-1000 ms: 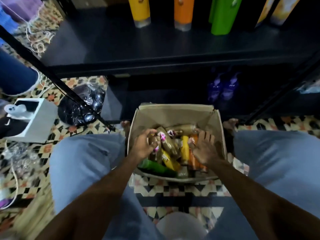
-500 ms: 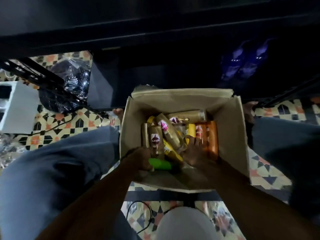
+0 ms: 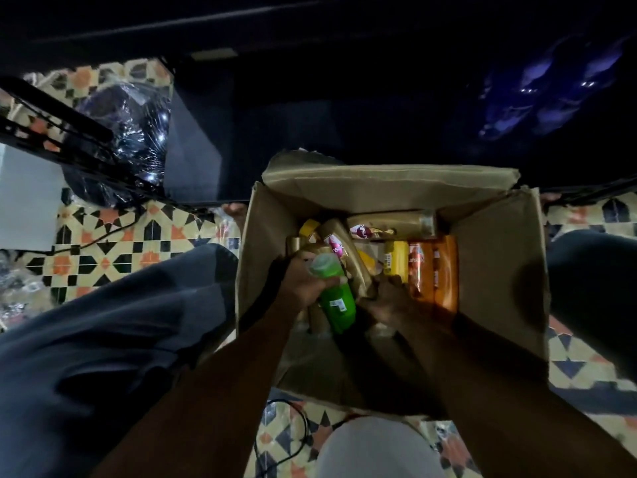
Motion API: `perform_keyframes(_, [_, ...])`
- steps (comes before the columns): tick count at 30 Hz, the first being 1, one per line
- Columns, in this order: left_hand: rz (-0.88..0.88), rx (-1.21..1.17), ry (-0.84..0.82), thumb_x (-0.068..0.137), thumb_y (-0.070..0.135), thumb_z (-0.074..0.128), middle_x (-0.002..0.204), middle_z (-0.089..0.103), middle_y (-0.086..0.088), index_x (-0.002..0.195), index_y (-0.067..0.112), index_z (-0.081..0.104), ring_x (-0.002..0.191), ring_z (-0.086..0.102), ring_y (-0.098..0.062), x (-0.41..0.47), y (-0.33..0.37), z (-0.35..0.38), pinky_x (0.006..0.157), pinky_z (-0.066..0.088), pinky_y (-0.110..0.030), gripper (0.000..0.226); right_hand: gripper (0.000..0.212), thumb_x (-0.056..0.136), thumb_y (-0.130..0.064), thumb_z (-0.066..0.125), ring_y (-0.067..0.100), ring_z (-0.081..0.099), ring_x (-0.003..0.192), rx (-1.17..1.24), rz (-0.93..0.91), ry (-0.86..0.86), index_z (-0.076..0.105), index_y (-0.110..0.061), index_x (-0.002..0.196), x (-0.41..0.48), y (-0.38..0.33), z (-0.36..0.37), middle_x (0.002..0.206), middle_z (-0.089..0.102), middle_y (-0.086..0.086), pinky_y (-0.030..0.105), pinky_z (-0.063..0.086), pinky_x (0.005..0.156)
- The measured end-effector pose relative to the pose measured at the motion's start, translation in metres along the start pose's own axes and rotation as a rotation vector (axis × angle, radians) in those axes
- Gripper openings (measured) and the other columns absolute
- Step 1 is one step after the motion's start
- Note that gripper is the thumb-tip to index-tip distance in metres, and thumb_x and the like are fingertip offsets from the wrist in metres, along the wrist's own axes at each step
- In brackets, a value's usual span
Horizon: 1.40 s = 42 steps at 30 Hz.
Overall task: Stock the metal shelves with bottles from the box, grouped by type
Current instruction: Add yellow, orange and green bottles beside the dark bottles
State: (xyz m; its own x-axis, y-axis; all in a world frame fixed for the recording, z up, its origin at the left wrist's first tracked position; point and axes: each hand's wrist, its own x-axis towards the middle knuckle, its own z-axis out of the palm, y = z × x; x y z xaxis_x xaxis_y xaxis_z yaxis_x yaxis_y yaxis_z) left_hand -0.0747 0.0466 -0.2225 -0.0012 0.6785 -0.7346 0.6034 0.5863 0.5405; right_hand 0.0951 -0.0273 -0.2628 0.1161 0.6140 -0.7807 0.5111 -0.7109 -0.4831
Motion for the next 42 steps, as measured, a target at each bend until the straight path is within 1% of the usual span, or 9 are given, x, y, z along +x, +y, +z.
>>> perform_keyframes(6, [-0.034, -0.243, 0.032, 0.052, 0.026, 0.101, 0.116, 0.073, 0.001, 0.126, 0.020, 0.062, 0.107, 0.071, -0.018, -0.002, -0.018, 0.030, 0.094, 0.059, -0.045, 0.084, 0.048, 0.092, -0.036, 0.070, 0.007, 0.057, 0.079, 0.034, 0.066, -0.063, 0.046, -0.026, 0.132, -0.007, 0.007, -0.017, 0.101, 0.060, -0.006, 0.023, 0.040, 0.059])
perform_keyframes(10, [-0.045, -0.142, 0.023, 0.054, 0.053, 0.095, 0.155, 0.044, 0.002, 0.159, 0.031, 0.018, 0.141, 0.045, -0.025, -0.030, -0.017, 0.059, 0.115, 0.042, -0.048, 0.132, 0.048, 0.081, -0.050, 0.076, 0.014, 0.061, 0.091, 0.061, 0.056, 0.030, 0.060, -0.029, 0.121, -0.028, 0.014, -0.024, 0.100, 0.064, -0.008, 0.027, 0.046, 0.071])
perform_keyframes(15, [-0.062, -0.312, 0.021, 0.077, 0.028, 0.088, 0.161, 0.035, -0.003, 0.161, 0.032, 0.005, 0.145, 0.037, -0.031, -0.042, -0.009, 0.064, 0.119, 0.033, -0.055, 0.118, 0.025, 0.085, -0.036, 0.077, 0.011, 0.059, 0.088, 0.085, -0.013, 0.181, 0.054, -0.034, 0.095, -0.064, 0.017, -0.058, 0.092, 0.060, -0.011, 0.024, 0.041, 0.073])
perform_keyframes(18, [-0.017, -0.341, 0.060, 0.076, 0.035, 0.087, 0.150, 0.047, -0.006, 0.156, 0.028, 0.014, 0.133, 0.050, -0.032, -0.061, 0.009, 0.043, 0.113, 0.041, -0.054, 0.108, 0.038, 0.072, -0.066, 0.074, 0.013, 0.064, 0.086, -0.009, -0.088, 0.386, 0.059, -0.034, 0.088, -0.094, -0.002, -0.089, 0.091, 0.066, -0.010, 0.029, 0.050, 0.080])
perform_keyframes(21, [0.114, -0.421, 0.153, 0.073, 0.032, 0.088, 0.126, 0.059, -0.005, 0.140, 0.025, 0.033, 0.114, 0.061, -0.028, -0.080, 0.035, 0.017, 0.103, 0.050, -0.053, 0.088, 0.062, 0.059, -0.076, 0.070, 0.014, 0.067, 0.086, 0.030, -0.143, 0.488, 0.068, -0.028, 0.098, -0.115, -0.016, -0.111, 0.089, 0.071, -0.008, 0.032, 0.055, 0.079])
perform_keyframes(27, [0.431, -0.554, 0.303, 0.052, 0.059, 0.095, 0.094, 0.070, -0.002, 0.101, 0.028, 0.052, 0.084, 0.071, -0.019, -0.148, 0.106, -0.045, 0.080, 0.061, -0.050, 0.073, 0.050, 0.085, -0.066, 0.063, 0.002, 0.062, 0.091, 0.526, -0.361, 0.520, 0.060, -0.029, 0.118, -0.179, -0.074, -0.144, 0.101, 0.068, -0.012, 0.031, 0.047, 0.093])
perform_keyframes(31, [0.544, -0.556, 0.231, 0.061, 0.064, 0.088, 0.109, 0.063, -0.008, 0.105, 0.030, 0.037, 0.093, 0.070, -0.020, -0.190, 0.145, -0.079, 0.085, 0.060, -0.049, 0.075, 0.069, 0.077, -0.083, 0.057, 0.013, 0.065, 0.110, 0.688, -0.546, 0.584, 0.054, -0.041, 0.132, -0.214, -0.124, -0.162, 0.117, 0.069, -0.010, 0.045, 0.048, 0.105])
perform_keyframes(35, [0.754, -0.637, 0.302, 0.075, 0.046, 0.085, 0.098, 0.069, -0.020, 0.103, 0.028, 0.055, 0.082, 0.068, -0.027, -0.234, 0.197, -0.125, 0.078, 0.057, -0.051, 0.045, 0.063, 0.077, -0.079, 0.061, 0.015, 0.066, 0.112, 0.784, -0.751, 0.570, 0.051, -0.049, 0.131, -0.265, -0.185, -0.191, 0.119, 0.068, -0.010, 0.043, 0.051, 0.100])
perform_keyframes(42, [1.091, -0.622, 0.312, 0.091, 0.029, 0.077, 0.116, 0.075, 0.007, 0.123, 0.036, 0.059, 0.110, 0.070, -0.013, -0.277, 0.283, -0.217, 0.093, 0.055, -0.034, 0.038, 0.063, 0.081, -0.072, 0.062, 0.010, 0.062, 0.116, 0.758, -1.101, 0.628, 0.047, -0.044, 0.135, -0.314, -0.282, -0.249, 0.126, 0.064, -0.012, 0.040, 0.051, 0.101])
